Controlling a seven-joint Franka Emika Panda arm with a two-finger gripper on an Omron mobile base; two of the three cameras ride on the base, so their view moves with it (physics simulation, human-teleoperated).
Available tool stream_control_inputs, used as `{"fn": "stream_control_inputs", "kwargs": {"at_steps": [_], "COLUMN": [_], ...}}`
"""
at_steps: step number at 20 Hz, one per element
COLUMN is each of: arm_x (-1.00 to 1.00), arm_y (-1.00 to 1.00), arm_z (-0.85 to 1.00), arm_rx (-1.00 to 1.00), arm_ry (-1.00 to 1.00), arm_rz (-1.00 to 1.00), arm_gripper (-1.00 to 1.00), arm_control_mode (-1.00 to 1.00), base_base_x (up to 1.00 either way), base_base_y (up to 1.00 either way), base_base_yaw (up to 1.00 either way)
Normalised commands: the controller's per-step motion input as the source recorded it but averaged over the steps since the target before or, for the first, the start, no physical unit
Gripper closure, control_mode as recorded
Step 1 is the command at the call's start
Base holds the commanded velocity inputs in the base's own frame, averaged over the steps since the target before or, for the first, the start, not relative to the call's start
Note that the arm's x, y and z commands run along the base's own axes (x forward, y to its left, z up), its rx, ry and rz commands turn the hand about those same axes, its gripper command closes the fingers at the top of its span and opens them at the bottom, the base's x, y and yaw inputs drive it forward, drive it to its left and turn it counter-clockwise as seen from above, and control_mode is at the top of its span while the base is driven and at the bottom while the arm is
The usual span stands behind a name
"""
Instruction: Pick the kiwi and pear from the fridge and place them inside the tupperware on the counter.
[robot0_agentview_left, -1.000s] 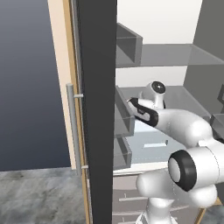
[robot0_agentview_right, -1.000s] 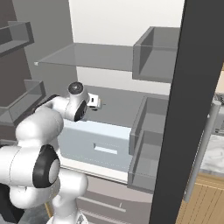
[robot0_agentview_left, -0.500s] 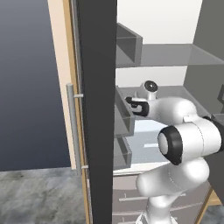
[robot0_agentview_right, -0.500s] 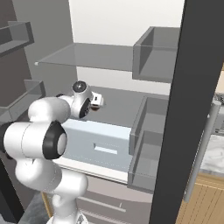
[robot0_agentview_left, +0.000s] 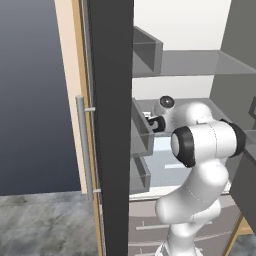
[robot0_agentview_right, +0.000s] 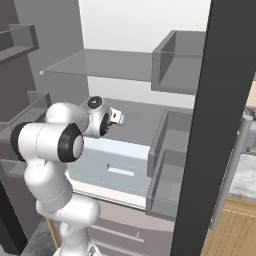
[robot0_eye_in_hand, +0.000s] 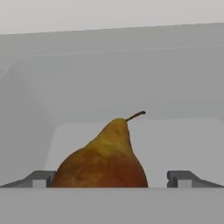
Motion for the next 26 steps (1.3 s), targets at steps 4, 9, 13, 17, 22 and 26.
{"fn": "stream_control_inputs", "kwargs": {"at_steps": [4, 9, 13, 17, 22, 26], "arm_x": [0.5, 0.33, 0.09, -0.09, -0.91, -1.0], "arm_y": [0.0, 0.0, 0.0, -0.17, -0.87, -1.0], "arm_z": [-0.25, -0.38, -0.46, -0.57, -0.39, -0.23], "arm_rx": [0.0, 0.0, 0.0, 0.0, 0.01, 0.05], "arm_ry": [0.03, 0.1, 0.12, 0.17, 0.05, 0.0], "arm_rz": [-0.11, -0.11, -0.12, -0.05, -0.12, -0.12], "arm_gripper": [-1.0, -1.0, 1.0, 1.0, 1.0, 1.0], "arm_control_mode": [-1.0, -1.0, -1.0, -1.0, -1.0, -1.0], "base_base_x": [0.0, 0.0, 0.0, 0.0, 0.0, 0.0], "base_base_y": [0.0, 0.0, 0.0, 0.0, 0.0, 0.0], "base_base_yaw": [0.0, 0.0, 0.0, 0.0, 0.0, 0.0]}}
